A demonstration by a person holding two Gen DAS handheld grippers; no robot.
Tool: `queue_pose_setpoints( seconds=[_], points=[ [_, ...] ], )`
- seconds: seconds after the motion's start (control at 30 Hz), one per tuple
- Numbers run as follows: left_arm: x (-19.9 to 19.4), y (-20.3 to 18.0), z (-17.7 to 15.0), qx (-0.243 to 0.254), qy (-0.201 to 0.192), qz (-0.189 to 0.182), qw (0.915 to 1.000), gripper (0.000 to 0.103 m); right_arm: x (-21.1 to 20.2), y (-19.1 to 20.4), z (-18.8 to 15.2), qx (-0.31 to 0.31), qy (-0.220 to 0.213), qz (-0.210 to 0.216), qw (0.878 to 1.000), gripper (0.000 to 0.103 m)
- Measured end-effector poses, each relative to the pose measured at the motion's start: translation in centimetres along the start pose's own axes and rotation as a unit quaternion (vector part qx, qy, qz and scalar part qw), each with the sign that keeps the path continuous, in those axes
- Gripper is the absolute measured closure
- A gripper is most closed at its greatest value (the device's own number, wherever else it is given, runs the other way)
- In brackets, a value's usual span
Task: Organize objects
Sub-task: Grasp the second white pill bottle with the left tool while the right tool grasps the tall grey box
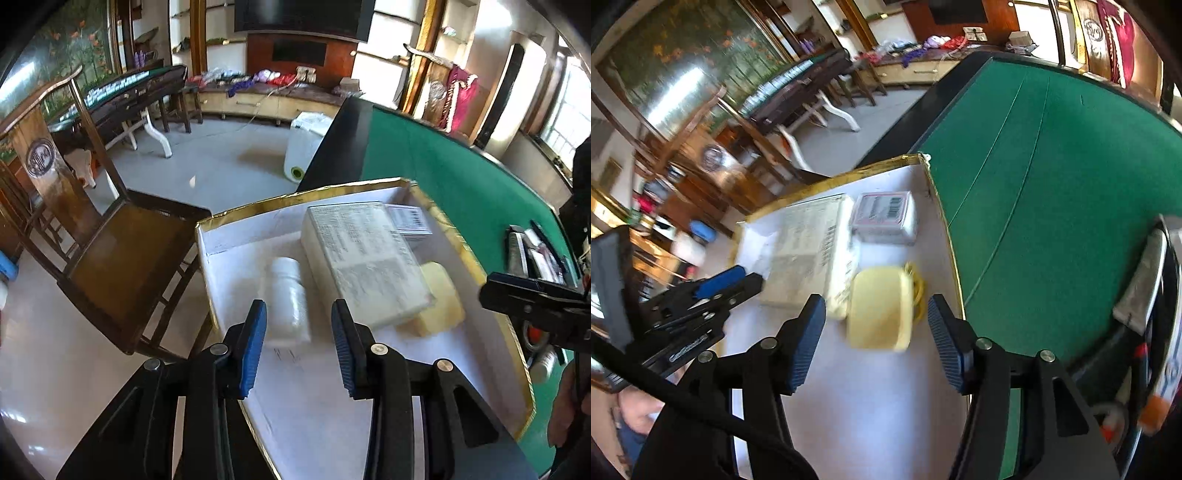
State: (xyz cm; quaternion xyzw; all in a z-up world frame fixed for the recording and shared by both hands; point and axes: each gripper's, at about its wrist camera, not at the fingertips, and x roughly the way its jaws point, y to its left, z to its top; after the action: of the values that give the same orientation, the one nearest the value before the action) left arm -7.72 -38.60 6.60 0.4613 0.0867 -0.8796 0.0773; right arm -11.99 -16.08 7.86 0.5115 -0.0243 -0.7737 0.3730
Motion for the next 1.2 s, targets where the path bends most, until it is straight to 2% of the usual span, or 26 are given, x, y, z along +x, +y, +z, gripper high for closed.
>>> queue_pose_setpoints(
  seconds=[0.1,0.2,0.23,0.3,0.37,0.43,0.53,0.57,0.67,0.8,0.93,1.03,1.07,1.1,1.13,1.17,1.2],
  points=[
    [-3.1,-1.8,-0.9,0.015,-0.028,-0.009,0.9995,0.070,-3.5,-0.5,-2.6,-0.008,-0.028,0.025,0.999,0.046],
    [-5.8,-5.1,-1.9,0.040,-0.056,-0.038,0.9969,0.060,-7.3,-2.5,-5.0,-0.005,-0.051,0.041,0.998,0.046],
    [-6.5,-6.6,-2.2,0.050,-0.066,-0.049,0.9954,0.055,-9.0,-3.9,-5.6,0.001,-0.063,0.037,0.997,0.046],
    [-7.3,-9.4,-2.8,0.074,-0.077,-0.068,0.9920,0.052,-12.3,-7.1,-6.6,0.018,-0.087,0.015,0.996,0.046],
    [-7.5,-12.4,-3.2,0.096,-0.082,-0.088,0.9881,0.052,-15.4,-10.9,-7.4,0.040,-0.111,-0.015,0.993,0.046],
    [-7.2,-15.4,-3.5,0.112,-0.076,-0.104,0.9854,0.052,-18.3,-15.2,-7.8,0.073,-0.133,-0.067,0.986,0.041],
    [-6.2,-19.2,-3.7,0.135,-0.058,-0.125,0.9814,0.052,-21.5,-21.8,-8.4,0.124,-0.146,-0.149,0.970,0.039],
    [-5.7,-20.4,-3.7,0.147,-0.053,-0.125,0.9798,0.052,-22.3,-24.1,-8.5,0.136,-0.144,-0.189,0.962,0.039],
    [-4.4,-23.3,-3.6,0.180,-0.037,-0.121,0.9755,0.052,-23.1,-29.1,-7.9,0.169,-0.139,-0.254,0.942,0.039],
    [-3.3,-25.7,-4.2,0.202,-0.020,-0.129,0.9705,0.052,-23.6,-34.4,-7.7,0.194,-0.131,-0.305,0.923,0.039],
    [-3.0,-26.6,-5.1,0.223,-0.012,-0.133,0.9656,0.052,-22.6,-38.0,-6.9,0.223,-0.112,-0.282,0.926,0.039],
    [-2.9,-27.1,-5.7,0.240,-0.006,-0.133,0.9615,0.052,-21.1,-38.7,-6.1,0.226,-0.103,-0.274,0.929,0.039],
    [-2.9,-27.1,-5.8,0.245,-0.005,-0.134,0.9602,0.052,-20.7,-38.7,-6.0,0.219,-0.101,-0.281,0.929,0.041],
    [-3.0,-27.2,-6.0,0.251,-0.004,-0.136,0.9585,0.052,-20.1,-38.8,-6.0,0.212,-0.095,-0.299,0.926,0.060],
    [-3.0,-27.3,-6.1,0.255,-0.002,-0.137,0.9571,0.052,-19.7,-38.5,-5.9,0.208,-0.089,-0.313,0.923,0.073],
    [-3.0,-27.4,-6.3,0.260,-0.002,-0.138,0.9556,0.052,-19.4,-38.2,-6.1,0.209,-0.089,-0.309,0.923,0.078],
    [-3.2,-27.7,-6.5,0.268,-0.006,-0.140,0.9531,0.052,-19.6,-37.9,-6.4,0.213,-0.096,-0.302,0.924,0.079]
  ],
)
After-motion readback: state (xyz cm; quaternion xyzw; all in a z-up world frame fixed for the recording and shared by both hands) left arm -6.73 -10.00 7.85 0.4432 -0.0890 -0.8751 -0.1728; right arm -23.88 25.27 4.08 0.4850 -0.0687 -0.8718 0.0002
